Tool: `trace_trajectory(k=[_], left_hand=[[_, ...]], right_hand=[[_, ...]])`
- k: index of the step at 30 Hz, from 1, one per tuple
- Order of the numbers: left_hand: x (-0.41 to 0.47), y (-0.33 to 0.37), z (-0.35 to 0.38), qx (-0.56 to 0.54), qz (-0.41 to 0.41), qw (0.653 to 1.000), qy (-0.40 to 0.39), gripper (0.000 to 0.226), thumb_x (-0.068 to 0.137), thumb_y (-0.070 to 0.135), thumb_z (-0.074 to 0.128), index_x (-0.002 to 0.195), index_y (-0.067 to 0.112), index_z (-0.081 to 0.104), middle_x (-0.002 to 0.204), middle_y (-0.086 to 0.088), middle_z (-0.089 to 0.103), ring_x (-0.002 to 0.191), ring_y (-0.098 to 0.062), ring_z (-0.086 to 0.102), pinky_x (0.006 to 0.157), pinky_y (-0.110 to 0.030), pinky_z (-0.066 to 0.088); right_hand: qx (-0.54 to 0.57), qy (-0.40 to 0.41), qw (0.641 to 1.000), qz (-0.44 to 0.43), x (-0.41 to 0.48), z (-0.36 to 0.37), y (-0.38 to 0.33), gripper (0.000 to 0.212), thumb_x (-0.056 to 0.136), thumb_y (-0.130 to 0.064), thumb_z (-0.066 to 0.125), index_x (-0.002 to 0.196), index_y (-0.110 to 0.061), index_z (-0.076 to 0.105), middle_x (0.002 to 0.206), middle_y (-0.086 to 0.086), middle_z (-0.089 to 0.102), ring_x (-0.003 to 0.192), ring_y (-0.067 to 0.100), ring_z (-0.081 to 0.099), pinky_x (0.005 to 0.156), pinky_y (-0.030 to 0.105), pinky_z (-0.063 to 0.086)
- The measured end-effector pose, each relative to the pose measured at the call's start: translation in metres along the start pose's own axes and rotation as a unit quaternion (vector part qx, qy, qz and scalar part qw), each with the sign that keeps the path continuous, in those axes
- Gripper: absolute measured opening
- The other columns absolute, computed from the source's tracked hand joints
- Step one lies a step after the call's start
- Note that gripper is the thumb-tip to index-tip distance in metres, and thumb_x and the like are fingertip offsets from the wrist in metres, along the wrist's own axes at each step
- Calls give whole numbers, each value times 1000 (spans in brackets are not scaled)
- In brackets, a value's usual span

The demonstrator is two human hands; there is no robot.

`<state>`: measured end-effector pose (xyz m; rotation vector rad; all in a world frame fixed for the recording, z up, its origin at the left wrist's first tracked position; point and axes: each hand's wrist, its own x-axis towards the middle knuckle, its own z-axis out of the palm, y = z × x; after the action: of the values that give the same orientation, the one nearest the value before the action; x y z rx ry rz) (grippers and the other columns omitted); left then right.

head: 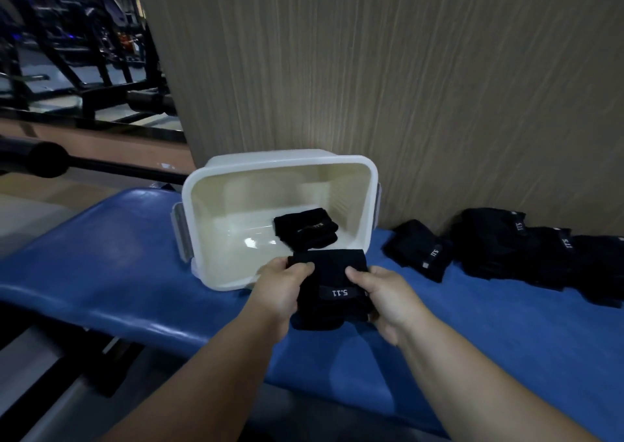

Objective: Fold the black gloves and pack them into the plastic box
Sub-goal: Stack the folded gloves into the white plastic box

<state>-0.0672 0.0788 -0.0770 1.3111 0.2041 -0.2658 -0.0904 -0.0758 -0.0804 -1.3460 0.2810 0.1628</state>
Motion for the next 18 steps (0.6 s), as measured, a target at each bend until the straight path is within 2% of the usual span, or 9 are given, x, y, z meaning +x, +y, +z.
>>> trace_trajectory(k=[3, 5, 8, 10, 12, 14, 16, 18], left_hand=[[7, 10, -20, 12, 40, 999, 29, 10, 94, 12, 58, 104, 11, 57, 98, -11, 71, 87, -24, 71, 64, -32, 56], [15, 17, -32, 29, 66, 996, 54, 12, 93, 13, 58, 105, 15, 55, 104, -10, 68, 92, -25, 69, 72, -36, 58], [26, 26, -50, 58, 94, 990, 87, 31, 92, 16, 60, 119, 20, 45, 107, -4, 65, 96, -21, 66, 87, -40, 54], [32, 29, -60, 95, 107, 984, 105, 49, 89, 26, 62, 130, 25, 35, 107, 1, 66, 98, -20, 64, 93, -42, 52], [36, 33, -65, 124, 108, 980, 115, 65, 80, 37, 60, 136, 32, 25, 109, 4, 65, 101, -20, 63, 96, -44, 50], [39, 34, -65, 157, 118, 972, 129, 67, 85, 33, 56, 141, 35, 18, 107, 8, 63, 98, -18, 62, 95, -40, 49], [41, 35, -64, 217, 122, 957, 146, 63, 94, 26, 49, 145, 35, 13, 92, 13, 57, 85, -14, 59, 87, -34, 49], [42, 36, -63, 254, 125, 947, 154, 59, 96, 23, 45, 145, 36, 13, 85, 14, 54, 78, -12, 57, 82, -33, 49]], right_hand=[[-6, 23, 999, -21, 16, 28, -5, 10, 94, -14, 59, 93, -5, 63, 79, 12, 72, 66, 23, 69, 52, 28, 53], [-20, 39, 998, -34, 29, 47, -10, 15, 94, -14, 59, 99, -1, 65, 87, 16, 73, 72, 27, 70, 53, 30, 54], [-65, 64, 993, -76, 53, 74, -17, 15, 93, -15, 61, 99, -2, 68, 95, 16, 73, 84, 28, 70, 67, 33, 58], [-109, 78, 986, -99, 67, 90, -21, 17, 87, -23, 65, 91, -7, 69, 90, 13, 74, 86, 30, 71, 80, 44, 58], [-159, 93, 976, -115, 81, 103, -23, 21, 81, -31, 66, 84, -11, 67, 85, 12, 73, 82, 31, 70, 80, 51, 57], [-215, 111, 962, -125, 92, 114, -26, 21, 84, -30, 66, 85, -9, 63, 82, 11, 70, 78, 29, 68, 74, 43, 57], [-274, 126, 945, -127, 100, 120, -28, 21, 88, -29, 64, 88, -8, 60, 78, 7, 66, 72, 23, 64, 61, 30, 50], [-320, 130, 930, -124, 107, 122, -27, 22, 89, -31, 62, 90, -9, 59, 77, 5, 65, 72, 21, 62, 59, 27, 44]])
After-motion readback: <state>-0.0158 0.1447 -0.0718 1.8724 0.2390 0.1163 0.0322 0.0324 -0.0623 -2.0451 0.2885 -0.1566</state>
